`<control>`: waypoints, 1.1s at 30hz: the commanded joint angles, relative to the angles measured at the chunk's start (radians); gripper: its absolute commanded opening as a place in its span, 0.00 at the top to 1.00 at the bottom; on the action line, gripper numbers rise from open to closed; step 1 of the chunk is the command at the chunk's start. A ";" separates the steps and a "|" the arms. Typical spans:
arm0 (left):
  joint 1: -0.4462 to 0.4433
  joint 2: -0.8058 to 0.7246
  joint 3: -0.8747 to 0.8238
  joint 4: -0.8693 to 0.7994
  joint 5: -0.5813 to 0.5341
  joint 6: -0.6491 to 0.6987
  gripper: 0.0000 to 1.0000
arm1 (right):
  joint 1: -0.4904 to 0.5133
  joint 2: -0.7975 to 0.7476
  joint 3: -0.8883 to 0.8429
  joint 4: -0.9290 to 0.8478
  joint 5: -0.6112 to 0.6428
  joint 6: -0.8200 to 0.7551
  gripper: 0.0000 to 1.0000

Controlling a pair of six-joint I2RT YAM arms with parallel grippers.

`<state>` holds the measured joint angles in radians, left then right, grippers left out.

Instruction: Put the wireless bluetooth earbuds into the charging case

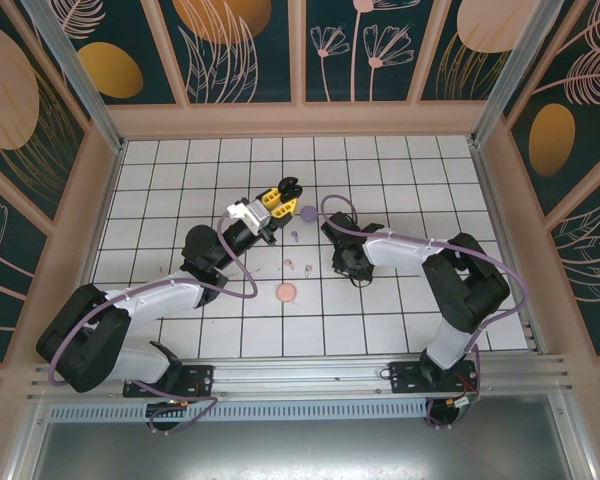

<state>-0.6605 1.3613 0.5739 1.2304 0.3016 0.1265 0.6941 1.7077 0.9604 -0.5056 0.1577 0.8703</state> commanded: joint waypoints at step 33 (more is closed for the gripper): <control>-0.005 -0.036 0.069 -0.087 0.030 0.035 1.00 | -0.010 -0.362 0.339 0.048 0.090 -0.252 0.81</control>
<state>-0.6605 1.3449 0.6102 1.1454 0.3099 0.1421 0.6888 1.3918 1.2198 -0.4667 0.2176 0.7036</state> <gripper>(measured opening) 0.215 0.193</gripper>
